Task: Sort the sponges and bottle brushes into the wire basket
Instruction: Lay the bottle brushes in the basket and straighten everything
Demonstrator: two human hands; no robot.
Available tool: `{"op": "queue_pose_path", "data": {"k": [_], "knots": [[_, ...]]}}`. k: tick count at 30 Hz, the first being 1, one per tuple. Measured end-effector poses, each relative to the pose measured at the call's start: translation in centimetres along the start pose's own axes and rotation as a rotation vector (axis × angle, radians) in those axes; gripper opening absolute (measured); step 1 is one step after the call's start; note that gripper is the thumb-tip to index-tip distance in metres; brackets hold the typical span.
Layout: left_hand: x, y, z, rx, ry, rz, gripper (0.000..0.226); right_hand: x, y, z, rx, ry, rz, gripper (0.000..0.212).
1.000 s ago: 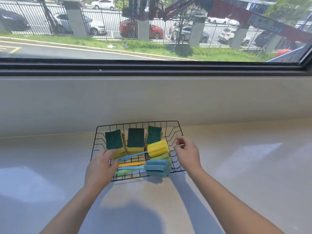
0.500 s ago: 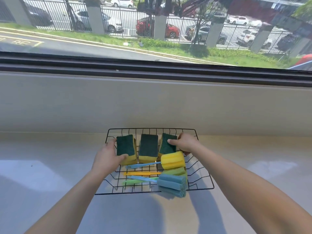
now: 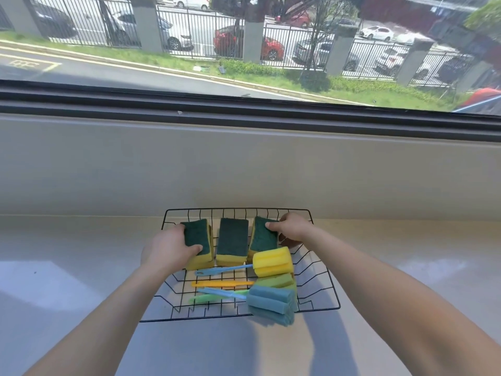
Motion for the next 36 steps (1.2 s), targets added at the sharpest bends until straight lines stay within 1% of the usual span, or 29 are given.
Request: {"op": "queue_pose_path", "data": {"k": [2, 6, 9, 11, 15, 18, 21, 26, 28, 31, 32, 36], "knots": [[0.0, 0.1, 0.2, -0.003, 0.012, 0.020, 0.054, -0.1, 0.0, 0.2, 0.014, -0.009, 0.019, 0.048], [-0.1, 0.1, 0.2, -0.006, 0.043, 0.024, 0.054, -0.3, 0.0, 0.4, 0.052, -0.030, 0.057, 0.052], [-0.1, 0.3, 0.1, -0.014, 0.072, 0.043, 0.054, -0.3, 0.0, 0.4, 0.083, -0.062, 0.051, 0.050], [-0.2, 0.3, 0.1, -0.016, 0.090, 0.051, 0.056, -0.1, 0.1, 0.3, 0.071, -0.077, 0.074, 0.051], [-0.3, 0.2, 0.0, -0.016, 0.103, 0.099, 0.060, -0.2, 0.6, 0.2, 0.036, -0.099, 0.090, 0.060], [-0.4, 0.0, 0.0, -0.004, 0.099, 0.103, 0.063, -0.7, 0.9, 0.3, 0.031, -0.109, 0.210, 0.062], [-0.5, -0.2, 0.0, 0.002, 0.097, 0.098, 0.065, -0.8, 1.0, 0.5, 0.059, -0.125, 0.243, 0.060], [-0.7, -0.1, 0.1, 0.008, 0.081, 0.056, 0.069, -1.0, 0.8, 0.6, 0.106, -0.195, 0.294, 0.049], [-0.7, -0.1, 0.1, 0.016, 0.078, 0.042, 0.070, -1.3, 0.2, 0.5, 0.119, -0.211, 0.287, 0.043], [-0.7, -0.1, 0.0, 0.016, 0.075, 0.045, 0.069, -1.7, -0.6, 0.5, 0.114, -0.203, 0.268, 0.027], [-0.7, -0.2, 0.0, 0.015, 0.076, 0.043, 0.069, -1.7, -0.8, 0.6, 0.109, -0.206, 0.257, 0.025], [-0.8, -0.3, -0.1, 0.012, 0.087, 0.025, 0.068, -1.3, -0.7, 0.8, 0.071, -0.224, 0.230, 0.039]]}}
Point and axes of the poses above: each hand's wrist, its own z-axis towards the middle knuckle, its own x-axis out of the back of the hand, y = z × x, the point moved 4 cm from there along z, towards the middle knuckle, and after that the axes turned 11 degrees about z, right-handed, at the moved point
